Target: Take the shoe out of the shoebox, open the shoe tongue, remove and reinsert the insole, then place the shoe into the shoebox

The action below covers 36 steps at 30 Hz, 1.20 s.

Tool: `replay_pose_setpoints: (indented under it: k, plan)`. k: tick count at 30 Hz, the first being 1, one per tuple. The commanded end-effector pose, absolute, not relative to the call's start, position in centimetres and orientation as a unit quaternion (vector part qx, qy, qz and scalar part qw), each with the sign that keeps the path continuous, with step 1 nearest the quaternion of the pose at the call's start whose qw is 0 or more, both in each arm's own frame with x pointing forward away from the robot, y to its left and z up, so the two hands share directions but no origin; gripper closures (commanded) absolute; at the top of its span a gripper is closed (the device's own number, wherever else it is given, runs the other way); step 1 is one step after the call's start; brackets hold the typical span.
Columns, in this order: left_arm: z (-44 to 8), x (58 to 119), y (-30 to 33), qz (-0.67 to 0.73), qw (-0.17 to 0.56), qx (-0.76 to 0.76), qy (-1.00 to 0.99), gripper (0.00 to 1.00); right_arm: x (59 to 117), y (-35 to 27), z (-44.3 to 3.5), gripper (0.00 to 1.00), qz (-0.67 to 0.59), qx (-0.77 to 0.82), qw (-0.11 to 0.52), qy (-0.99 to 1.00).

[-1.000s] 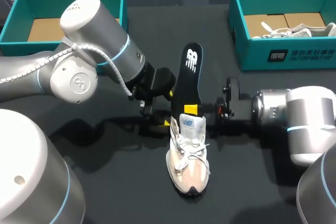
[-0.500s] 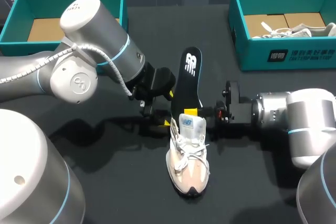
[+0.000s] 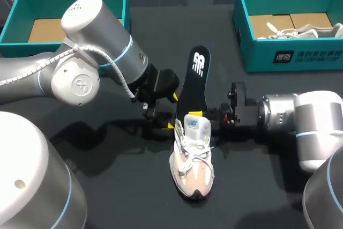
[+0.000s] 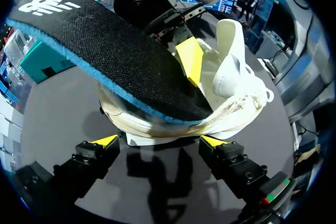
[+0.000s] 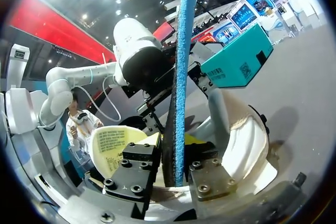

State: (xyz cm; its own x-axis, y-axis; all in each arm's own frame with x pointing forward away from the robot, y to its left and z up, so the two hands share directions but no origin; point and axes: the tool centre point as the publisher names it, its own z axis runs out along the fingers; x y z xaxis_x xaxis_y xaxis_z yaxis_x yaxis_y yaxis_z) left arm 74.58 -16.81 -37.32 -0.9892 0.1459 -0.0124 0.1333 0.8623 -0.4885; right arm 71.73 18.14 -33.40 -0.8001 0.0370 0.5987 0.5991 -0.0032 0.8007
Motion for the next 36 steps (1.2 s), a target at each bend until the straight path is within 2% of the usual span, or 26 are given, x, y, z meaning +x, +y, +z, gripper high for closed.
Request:
replay_pose_setpoints:
  k: [1,10,30,36]
  plan:
    - [-37.4,74.6,-16.9,0.251,0.012,-0.073,-0.965,0.0,71.9,18.1,-33.3,0.77,-0.668,-0.231,0.21,-0.676]
    - [-37.4,74.6,-16.9,0.251,0.012,-0.073,-0.965,0.0,72.1,18.2,-32.2,0.7,-0.671,-0.215,0.201,-0.681]
    - [-37.4,74.6,-16.9,0.251,0.012,-0.073,-0.965,0.0,74.3,18.7,-29.0,0.71,-0.663,-0.171,0.181,-0.706]
    - [-37.4,74.6,-16.9,0.251,0.012,-0.073,-0.965,0.0,75.0,18.9,-28.1,0.77,-0.657,-0.169,0.175,-0.713]
